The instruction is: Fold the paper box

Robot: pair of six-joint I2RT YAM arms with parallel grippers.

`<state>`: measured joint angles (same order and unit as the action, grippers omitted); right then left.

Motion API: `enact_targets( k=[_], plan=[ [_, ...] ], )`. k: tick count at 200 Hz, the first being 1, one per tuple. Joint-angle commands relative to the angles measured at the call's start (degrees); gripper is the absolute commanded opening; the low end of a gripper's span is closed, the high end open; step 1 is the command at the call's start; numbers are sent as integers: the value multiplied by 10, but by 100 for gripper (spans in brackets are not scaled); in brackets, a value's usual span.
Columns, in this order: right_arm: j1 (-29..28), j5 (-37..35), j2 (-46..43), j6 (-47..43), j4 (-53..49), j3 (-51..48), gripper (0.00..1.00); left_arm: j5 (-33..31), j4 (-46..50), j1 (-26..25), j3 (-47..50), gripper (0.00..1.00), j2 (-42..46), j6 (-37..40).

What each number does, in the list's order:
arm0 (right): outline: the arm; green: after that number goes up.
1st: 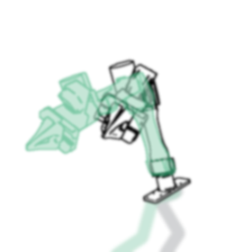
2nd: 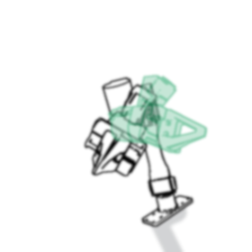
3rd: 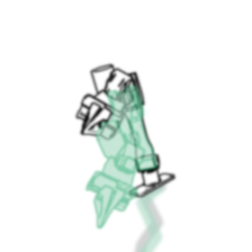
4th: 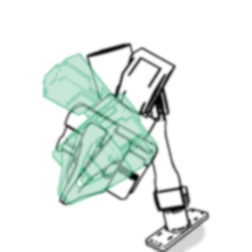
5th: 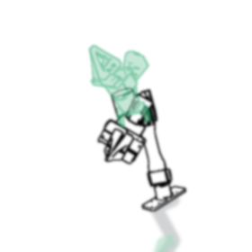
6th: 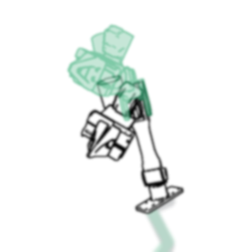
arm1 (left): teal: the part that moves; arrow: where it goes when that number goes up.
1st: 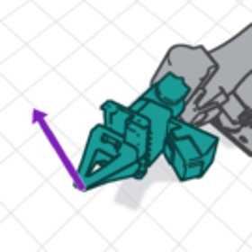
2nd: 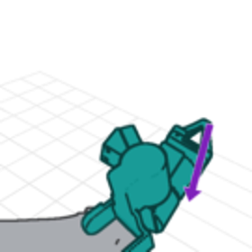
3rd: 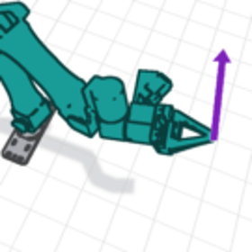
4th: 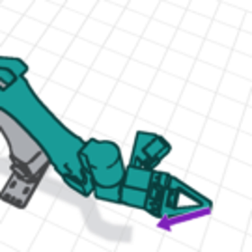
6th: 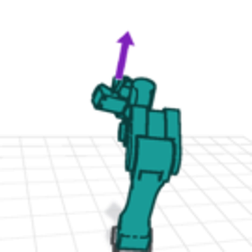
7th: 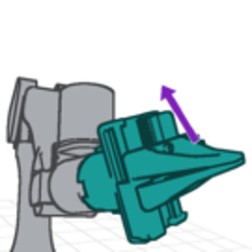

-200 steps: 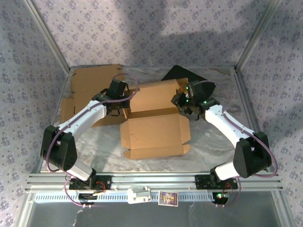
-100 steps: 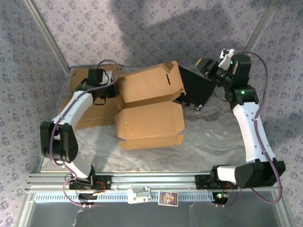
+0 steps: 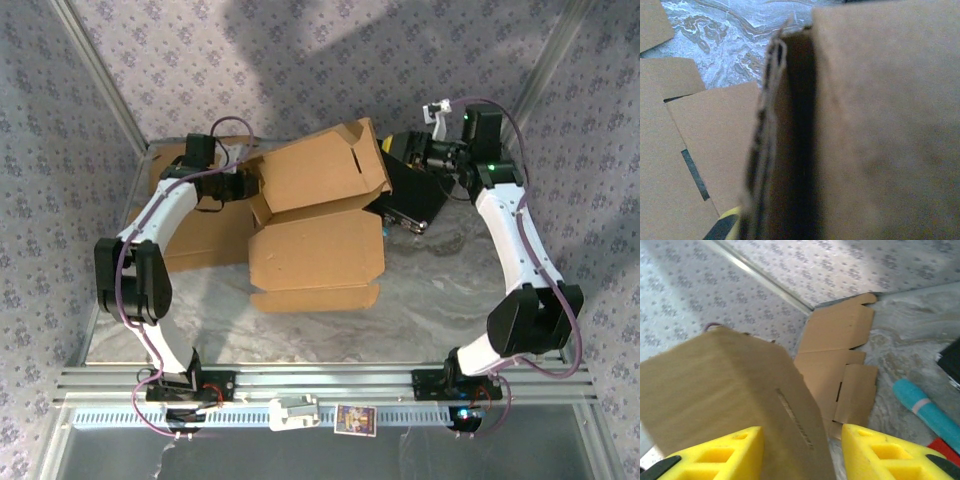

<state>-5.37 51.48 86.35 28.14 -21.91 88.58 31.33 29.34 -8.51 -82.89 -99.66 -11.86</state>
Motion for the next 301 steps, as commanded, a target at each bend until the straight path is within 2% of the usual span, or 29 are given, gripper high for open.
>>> enact_targets(
  k=[1,57,108,140,181,215,282,301],
  plan=[
    [-24,27,-26,-54,-42,25,46,24,20,3,-32,0,-5,13],
    [-45,-23,-20,-103,-88,25,46,30,23,3,-40,0,-9,14],
    [-76,-119,-6,-169,-151,62,47,27,29,3,-48,0,-7,18],
    [-62,-101,-2,-170,-148,73,48,33,29,3,-45,0,-2,21],
    [-63,-26,26,-167,-161,95,48,44,28,3,-46,0,-5,18],
    [-70,1,36,-169,-169,107,49,42,32,4,-50,0,-8,16],
    [-98,1,57,-183,-194,147,48,19,38,3,-57,0,-14,7],
    [-106,-31,62,-192,-206,155,48,18,34,3,-58,0,-13,4]
  ],
)
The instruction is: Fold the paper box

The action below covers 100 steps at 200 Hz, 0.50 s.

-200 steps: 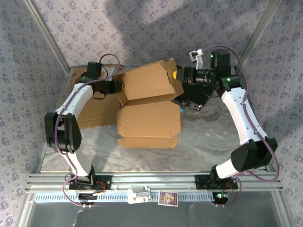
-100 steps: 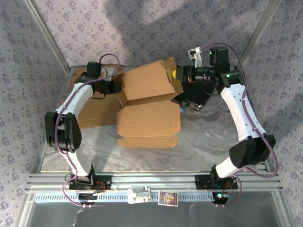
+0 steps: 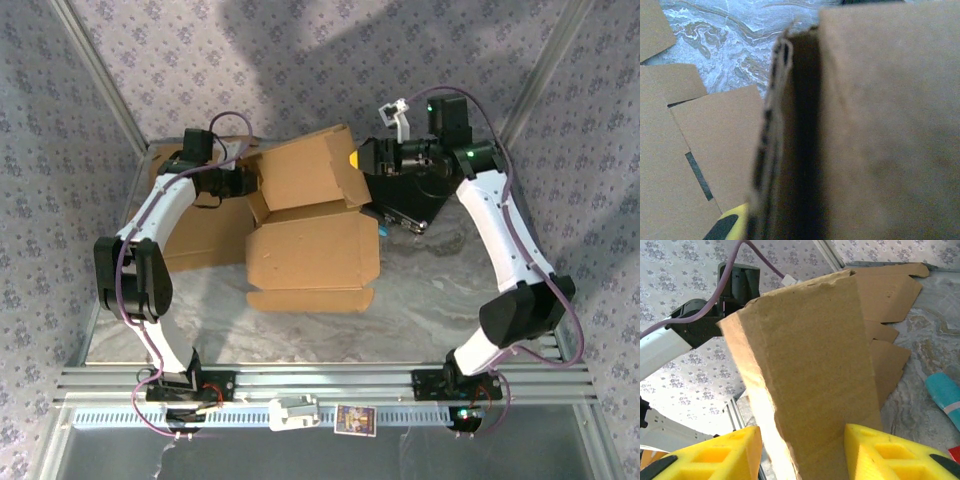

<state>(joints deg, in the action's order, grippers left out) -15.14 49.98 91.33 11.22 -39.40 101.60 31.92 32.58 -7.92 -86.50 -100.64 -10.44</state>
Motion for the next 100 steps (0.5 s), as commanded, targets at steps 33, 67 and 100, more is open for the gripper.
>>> enact_targets(
  k=[33,67,100],
  plan=[
    [-44,-166,31,-67,-87,51,48,15,1,-4,-24,0,2,-10],
    [-88,-319,28,-97,-93,53,49,11,0,-6,-20,0,10,-11],
    [-127,-454,40,-105,-96,70,50,5,1,-10,-14,0,15,-12]
  ],
)
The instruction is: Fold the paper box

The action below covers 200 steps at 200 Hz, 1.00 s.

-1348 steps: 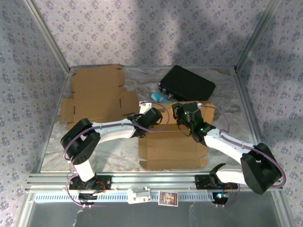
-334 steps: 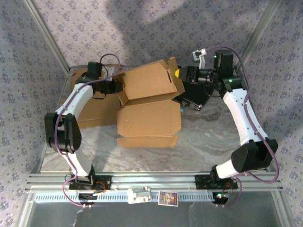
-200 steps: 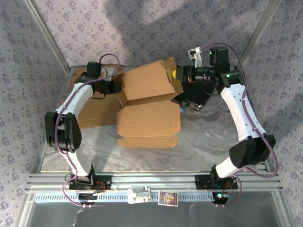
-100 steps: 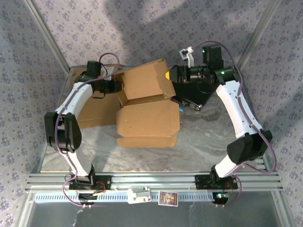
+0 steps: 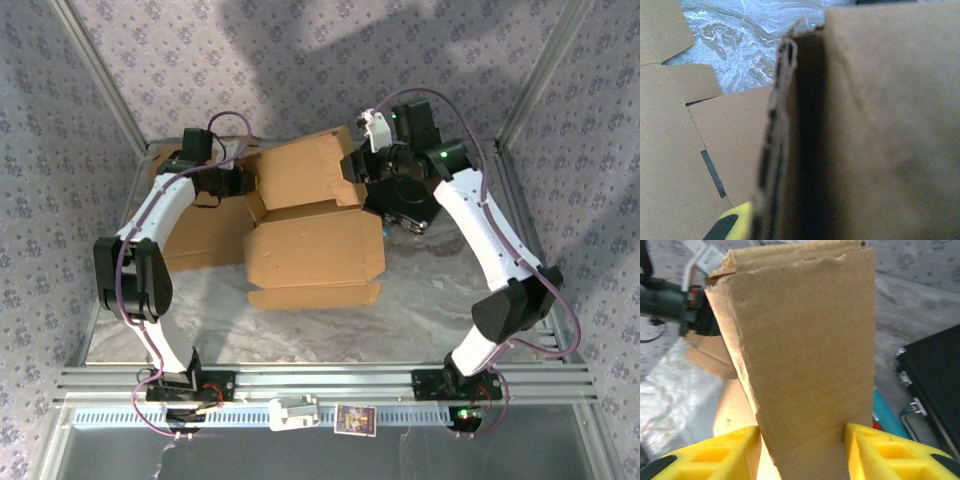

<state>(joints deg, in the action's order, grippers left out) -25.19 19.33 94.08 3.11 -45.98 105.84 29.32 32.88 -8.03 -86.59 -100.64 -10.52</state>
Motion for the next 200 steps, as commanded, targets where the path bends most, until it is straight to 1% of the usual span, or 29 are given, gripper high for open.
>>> enact_targets(
  k=[1,37,59,87,98,114,128,136,156,175,179,200],
  plan=[
    [-28,-152,13,-24,-31,29,50,30,-2,-9,-13,0,16,-11],
    [-67,-260,41,-31,-50,56,51,18,6,-18,-14,0,19,-10],
    [-82,-317,62,-33,-66,83,46,5,15,-27,-20,0,20,-12],
    [-104,-399,104,-26,-105,137,44,-27,28,-39,-34,0,19,-35],
    [-112,-442,124,-16,-121,158,43,-37,37,-47,-43,0,17,-44],
    [-124,-495,149,-4,-138,184,37,-64,54,-60,-57,0,15,-50],
    [-132,-529,167,0,-147,204,29,-71,64,-66,-65,0,15,-58],
    [-133,-539,177,1,-155,217,24,-78,79,-69,-72,0,14,-61],
    [-130,-533,194,7,-180,241,12,-89,102,-78,-92,0,9,-64],
    [-127,-537,199,7,-183,251,1,-100,118,-86,-107,0,5,-63],
    [-126,-538,201,7,-184,253,0,-101,121,-87,-108,0,4,-64],
    [-122,-546,210,15,-196,269,0,-110,137,-90,-120,0,-1,-68]
  ],
)
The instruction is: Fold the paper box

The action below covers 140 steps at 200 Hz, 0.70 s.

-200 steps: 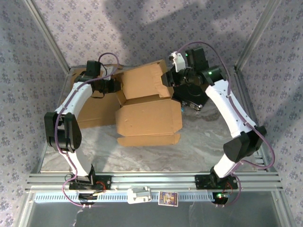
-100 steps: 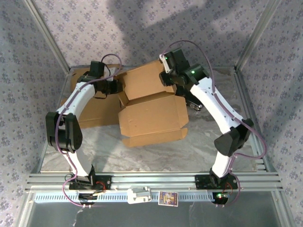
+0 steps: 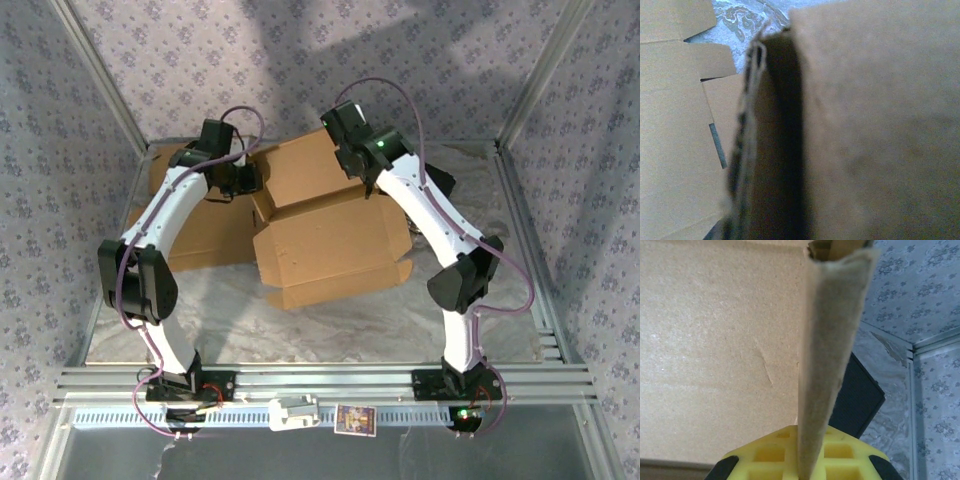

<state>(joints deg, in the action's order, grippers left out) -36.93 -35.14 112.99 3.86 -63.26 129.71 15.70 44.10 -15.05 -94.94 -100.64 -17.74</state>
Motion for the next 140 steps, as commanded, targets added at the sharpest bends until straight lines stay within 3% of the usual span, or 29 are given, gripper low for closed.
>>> enact_targets(
  k=[1,37,61,101,140],
  plan=[
    [-4,-1,21,8,-24,31,0,25,26,-20,-37,0,0,4],
    [3,9,36,18,-43,58,0,14,50,-31,-60,0,-10,-5],
    [14,33,36,25,-46,66,12,14,50,-36,-62,0,-12,-5],
    [25,51,39,28,-49,70,20,17,49,-36,-65,0,-16,-5],
    [26,47,44,35,-54,70,20,17,57,-38,-79,0,-25,-3]
  ],
)
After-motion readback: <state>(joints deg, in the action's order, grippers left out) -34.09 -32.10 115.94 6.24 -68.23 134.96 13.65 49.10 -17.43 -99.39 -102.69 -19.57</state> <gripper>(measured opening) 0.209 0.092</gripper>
